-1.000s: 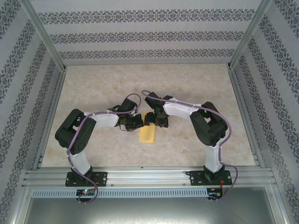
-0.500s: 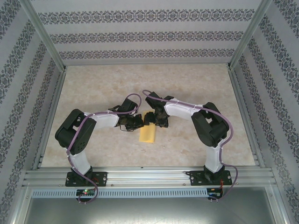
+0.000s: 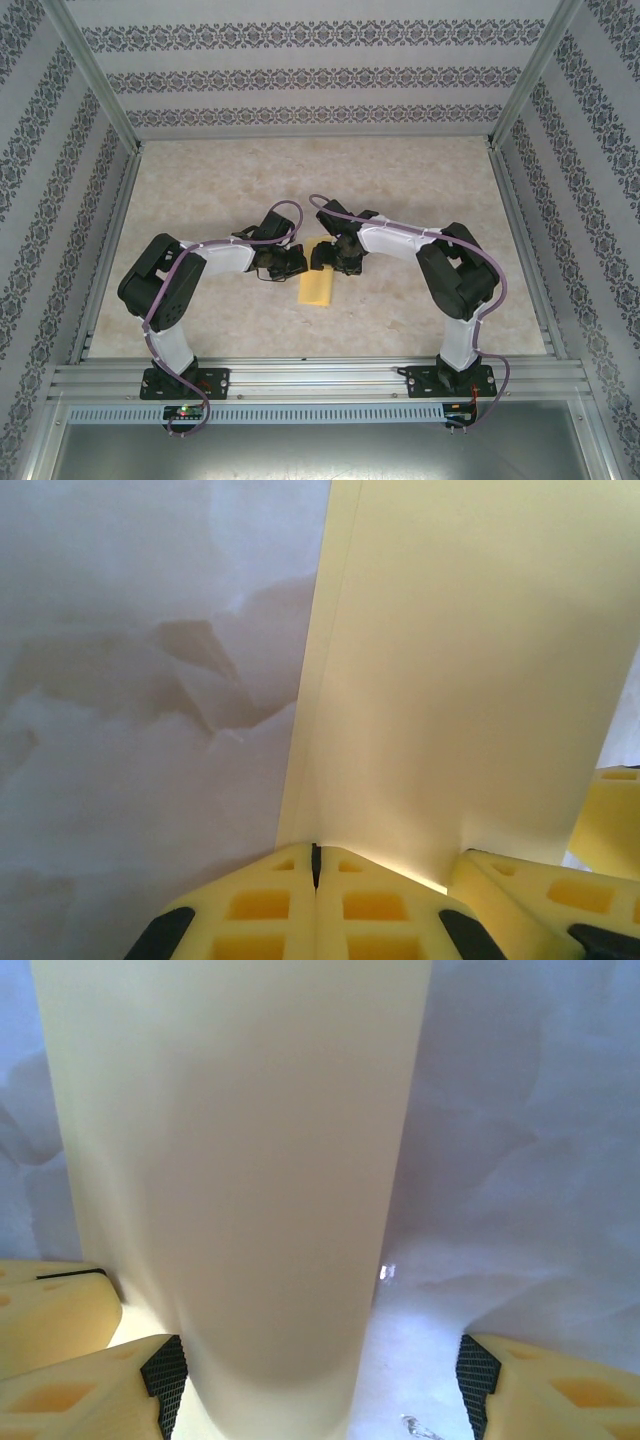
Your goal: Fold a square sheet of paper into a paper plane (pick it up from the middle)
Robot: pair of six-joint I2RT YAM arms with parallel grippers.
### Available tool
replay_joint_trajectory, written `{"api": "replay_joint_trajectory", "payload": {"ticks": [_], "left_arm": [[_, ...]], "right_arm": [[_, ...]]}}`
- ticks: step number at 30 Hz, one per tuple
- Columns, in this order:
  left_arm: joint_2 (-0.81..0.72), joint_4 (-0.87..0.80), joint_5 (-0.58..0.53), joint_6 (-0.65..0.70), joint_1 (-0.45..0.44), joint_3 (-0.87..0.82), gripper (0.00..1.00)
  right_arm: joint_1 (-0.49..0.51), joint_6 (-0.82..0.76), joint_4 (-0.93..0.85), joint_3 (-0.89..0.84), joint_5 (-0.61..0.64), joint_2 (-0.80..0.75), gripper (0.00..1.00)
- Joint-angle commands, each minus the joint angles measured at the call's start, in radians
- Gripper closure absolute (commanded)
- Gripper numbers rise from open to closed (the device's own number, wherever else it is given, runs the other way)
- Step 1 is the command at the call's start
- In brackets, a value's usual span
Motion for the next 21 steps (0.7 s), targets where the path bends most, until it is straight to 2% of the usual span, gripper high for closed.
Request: {"api": "replay_joint_trajectory", "payload": {"ticks": [1,7,15,19,21], "left_arm": [[0.016,-0.055,-0.043,0.002,-0.018,-0.017,1.0],[0.017,-0.053,-0.042,0.002,-0.019,-0.015,1.0],[0.008,-0.048,-0.026,0.005,-0.022,-0.007,1.0],[-0.062,-0.041,-0.008,0.01,-0.022,-0.002,1.0],[-0.136,-0.074,-0.056,0.01,-0.022,-0.001,0.93]], "right_arm": [[0.0,-0.015,0.009,-0.019,0.01,-0.061,0.25],[-0.007,-0.011,0.008,-0.045,0.025,-0.089,0.28],[0.003,-0.012,-0.053,-0.023,0.065,-0.005,0.37],[0.003,-0.011,-0.047,-0.022,0.067,0.015,0.38],[0.002,-0.011,-0.05,-0.019,0.069,0.02,0.38]]}}
